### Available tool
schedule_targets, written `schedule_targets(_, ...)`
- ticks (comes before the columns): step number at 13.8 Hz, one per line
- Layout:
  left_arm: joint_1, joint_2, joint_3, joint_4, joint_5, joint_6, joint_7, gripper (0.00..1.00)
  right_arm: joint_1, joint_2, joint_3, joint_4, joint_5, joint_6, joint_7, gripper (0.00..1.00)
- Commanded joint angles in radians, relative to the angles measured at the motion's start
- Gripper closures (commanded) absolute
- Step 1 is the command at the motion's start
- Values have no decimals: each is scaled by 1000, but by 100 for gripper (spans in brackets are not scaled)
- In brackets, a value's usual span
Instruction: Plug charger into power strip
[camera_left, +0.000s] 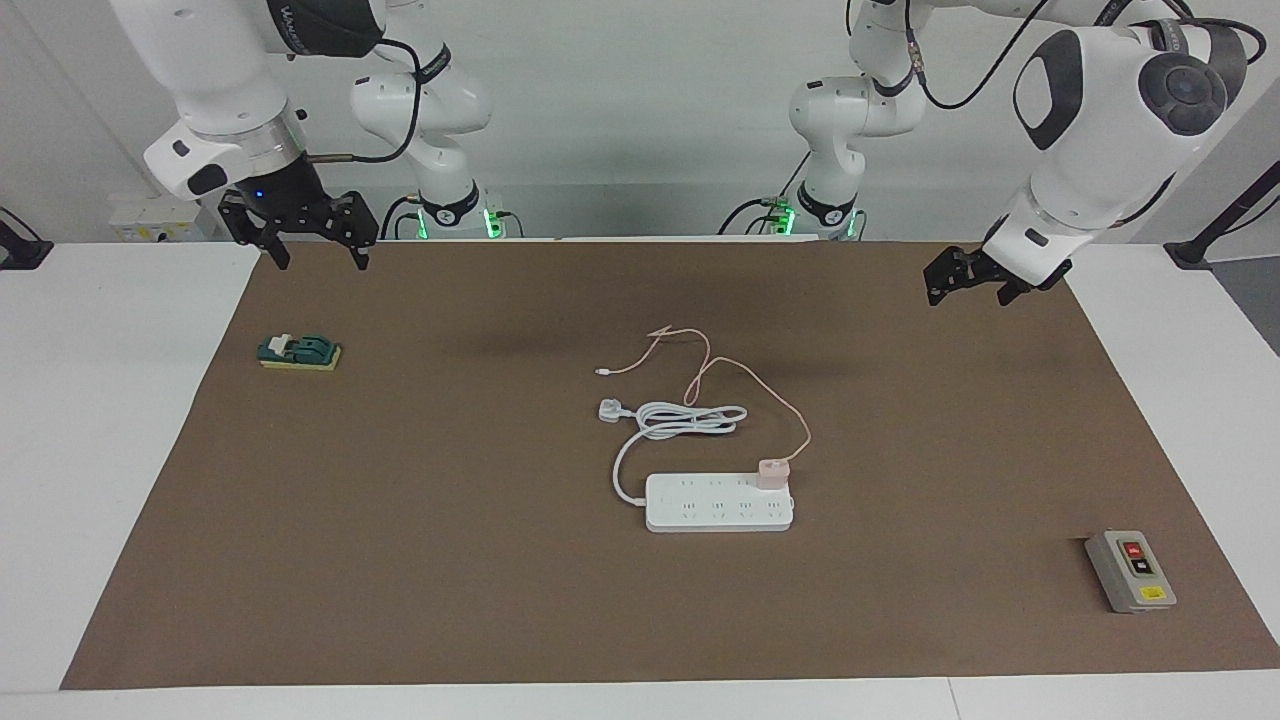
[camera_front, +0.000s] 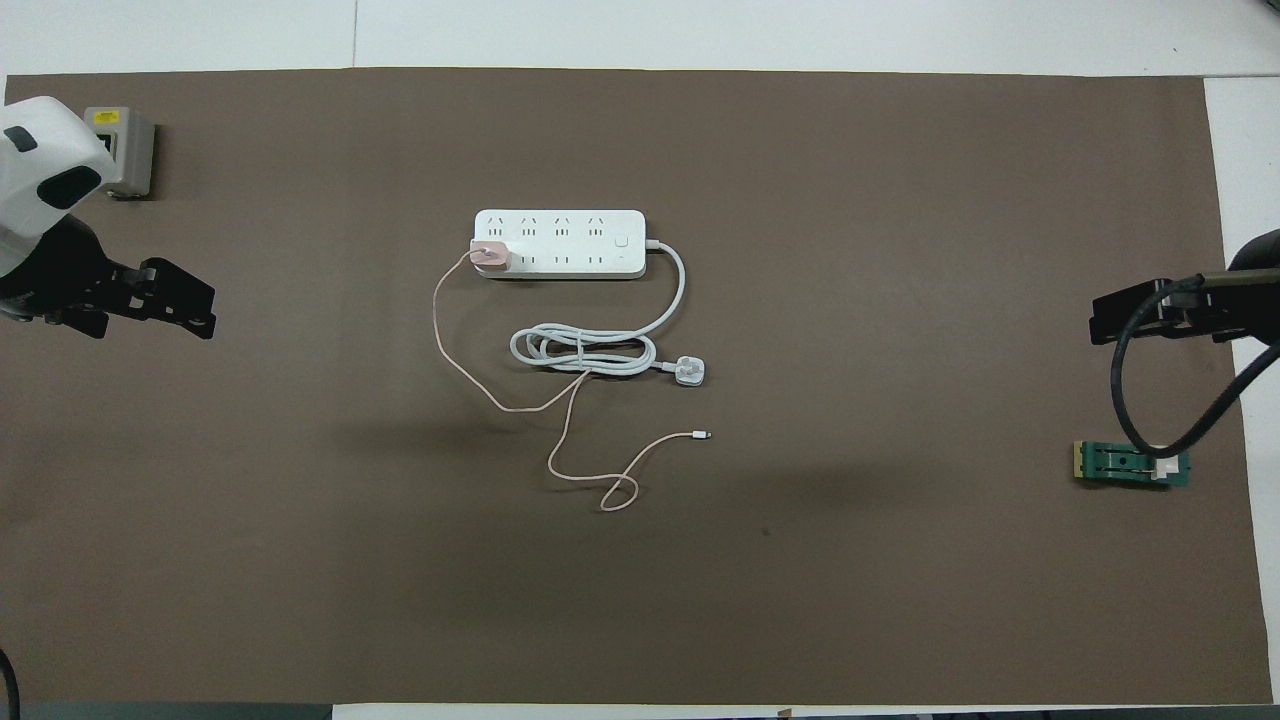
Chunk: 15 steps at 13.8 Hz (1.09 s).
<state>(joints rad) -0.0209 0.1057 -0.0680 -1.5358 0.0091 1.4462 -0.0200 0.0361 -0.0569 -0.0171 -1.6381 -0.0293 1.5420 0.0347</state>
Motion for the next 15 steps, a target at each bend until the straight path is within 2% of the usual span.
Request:
schedule_targets(1,38,-104,-7,-115,12,25,-9,0,-18,-14,13,-11,-14,0,-29,0)
schedule_targets(3,41,-113,-7,-125,12,22,-3,0,-15,-14,13,-12,-14,0,-29,0)
schedule_targets(4,42,-139,-7,-163,12,31,-6,0,-13,-14,13,-11,-14,0,-30,0)
schedule_targets(5,39,-142,-7,-181,11,75,-9,0,-15,-14,13,-11,-14,0,-30,0)
schedule_targets(10,21,-109,2,-158,0,89,-9,0,-16,-14,13,-11,-14,1,-29,0)
schedule_targets(13,-56,-107,75,-156,-4,89,-8,0,-16,-14,13,-11,-14,1,-29,0)
schedule_targets(15,-59,-109,77,-156,-5,92,-6,0,-16,-14,13,-11,-14,1,-29,0)
